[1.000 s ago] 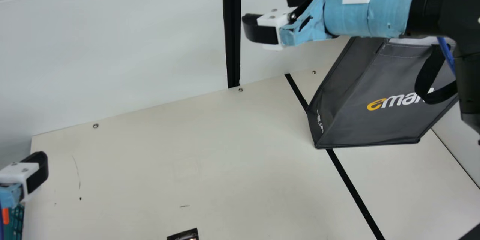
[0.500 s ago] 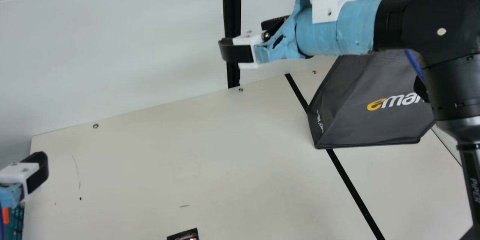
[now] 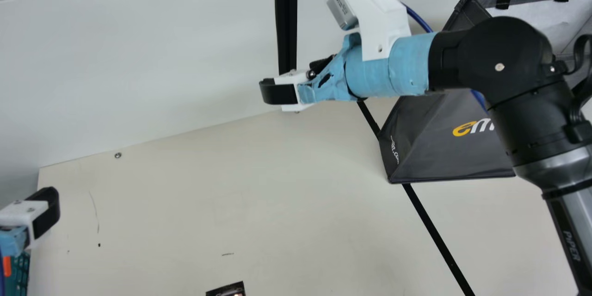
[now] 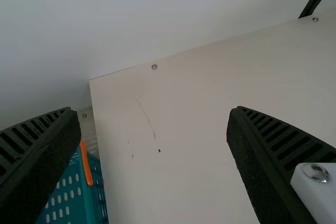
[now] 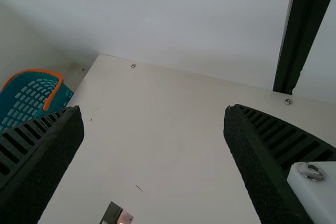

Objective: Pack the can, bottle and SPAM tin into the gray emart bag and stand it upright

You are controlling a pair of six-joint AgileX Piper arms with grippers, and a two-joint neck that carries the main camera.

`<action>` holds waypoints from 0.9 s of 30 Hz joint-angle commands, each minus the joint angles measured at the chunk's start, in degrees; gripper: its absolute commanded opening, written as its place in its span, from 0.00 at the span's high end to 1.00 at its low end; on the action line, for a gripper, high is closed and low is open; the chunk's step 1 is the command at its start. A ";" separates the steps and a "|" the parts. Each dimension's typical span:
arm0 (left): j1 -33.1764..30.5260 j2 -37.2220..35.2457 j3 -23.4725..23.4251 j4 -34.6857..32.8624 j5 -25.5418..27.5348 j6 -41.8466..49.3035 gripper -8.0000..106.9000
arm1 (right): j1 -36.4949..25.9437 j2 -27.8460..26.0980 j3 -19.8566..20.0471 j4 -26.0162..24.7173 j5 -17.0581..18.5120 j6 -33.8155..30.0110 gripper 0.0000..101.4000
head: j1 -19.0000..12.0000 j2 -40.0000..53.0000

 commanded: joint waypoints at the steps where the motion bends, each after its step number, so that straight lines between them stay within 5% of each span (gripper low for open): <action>1: 0.00 0.00 0.00 0.00 0.00 0.00 0.15 | -0.30 -0.17 1.70 0.23 -0.09 -0.40 0.06 | -1.30 -0.05; 12: 0.00 0.00 0.00 0.00 0.00 0.00 0.15 | -3.30 -0.49 8.36 2.47 0.11 -5.11 0.06 | -1.30 -0.05; 27: 0.00 0.00 0.00 0.00 0.00 0.00 0.15 | -3.39 -0.63 8.43 2.21 -0.30 -5.17 0.06 | -1.30 -0.05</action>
